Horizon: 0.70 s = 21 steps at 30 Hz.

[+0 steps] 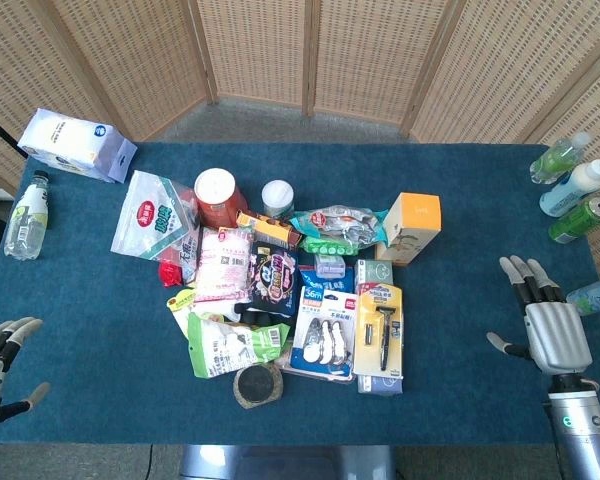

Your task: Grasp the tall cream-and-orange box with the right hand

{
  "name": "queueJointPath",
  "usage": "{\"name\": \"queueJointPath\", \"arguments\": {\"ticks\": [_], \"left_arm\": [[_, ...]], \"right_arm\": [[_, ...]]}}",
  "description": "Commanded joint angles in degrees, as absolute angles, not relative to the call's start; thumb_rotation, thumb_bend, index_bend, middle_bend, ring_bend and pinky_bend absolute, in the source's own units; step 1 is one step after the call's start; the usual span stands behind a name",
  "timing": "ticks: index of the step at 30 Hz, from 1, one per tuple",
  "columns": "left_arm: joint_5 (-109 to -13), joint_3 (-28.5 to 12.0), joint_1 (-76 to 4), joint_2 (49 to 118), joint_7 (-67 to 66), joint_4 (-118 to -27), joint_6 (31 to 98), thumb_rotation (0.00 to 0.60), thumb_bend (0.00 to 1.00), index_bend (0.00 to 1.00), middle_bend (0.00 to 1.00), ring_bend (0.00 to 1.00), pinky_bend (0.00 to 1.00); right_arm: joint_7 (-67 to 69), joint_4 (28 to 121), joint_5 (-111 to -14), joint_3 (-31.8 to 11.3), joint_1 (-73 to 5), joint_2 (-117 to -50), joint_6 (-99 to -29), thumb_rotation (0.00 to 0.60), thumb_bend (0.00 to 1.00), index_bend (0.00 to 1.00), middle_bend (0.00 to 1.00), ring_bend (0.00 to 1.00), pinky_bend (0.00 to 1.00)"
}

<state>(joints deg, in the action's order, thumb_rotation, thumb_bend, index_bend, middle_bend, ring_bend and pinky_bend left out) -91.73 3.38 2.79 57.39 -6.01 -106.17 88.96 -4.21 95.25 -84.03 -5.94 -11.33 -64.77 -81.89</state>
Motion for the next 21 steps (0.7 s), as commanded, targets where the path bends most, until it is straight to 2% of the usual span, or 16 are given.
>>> {"name": "queueJointPath", "arguments": {"ticks": [1, 8, 13, 21], "left_arm": [[-91.7, 3.4, 2.6, 57.6, -6.1, -106.2, 88.7, 0.6, 0.26, 0.18, 0.22, 0.19, 0.0], [-92.7, 3.6, 2.7, 57.1, -5.9, -106.7, 89.2, 0.6, 0.26, 0.18, 0.22, 0.19, 0.0], [-94.3, 3.7, 2.8, 56.2, -5.3, -107.4, 90.1, 0.6, 0.26, 0.18, 0.22, 0.19, 0.0], [-96.3, 4.9, 3.6, 55.6, -4.2, -107.5, 91.2, 0.6, 0.26, 0.18, 0.22, 0.19, 0.0]], "right_arm": [[-4.2, 95.2, -83.8, -6.0, -11.3, -64.8, -81.8, 0.6, 0.07, 0.0, 0.0, 0.0, 0.21], [0.7, 95.1, -83.8, -6.3, -11.8, -64.2, -80.2, 0.6, 0.08, 0.0, 0.0, 0.0, 0.18], [12.9, 94.5, -85.0, -7.8, -13.4, -63.4, -78.9, 0.6, 0.07, 0.0, 0.0, 0.0, 0.18], [25.5, 91.4, -85.1, -11.2, -19.0, -64.0, -73.9, 0.6, 0.06, 0.0, 0.0, 0.0, 0.11]]}}
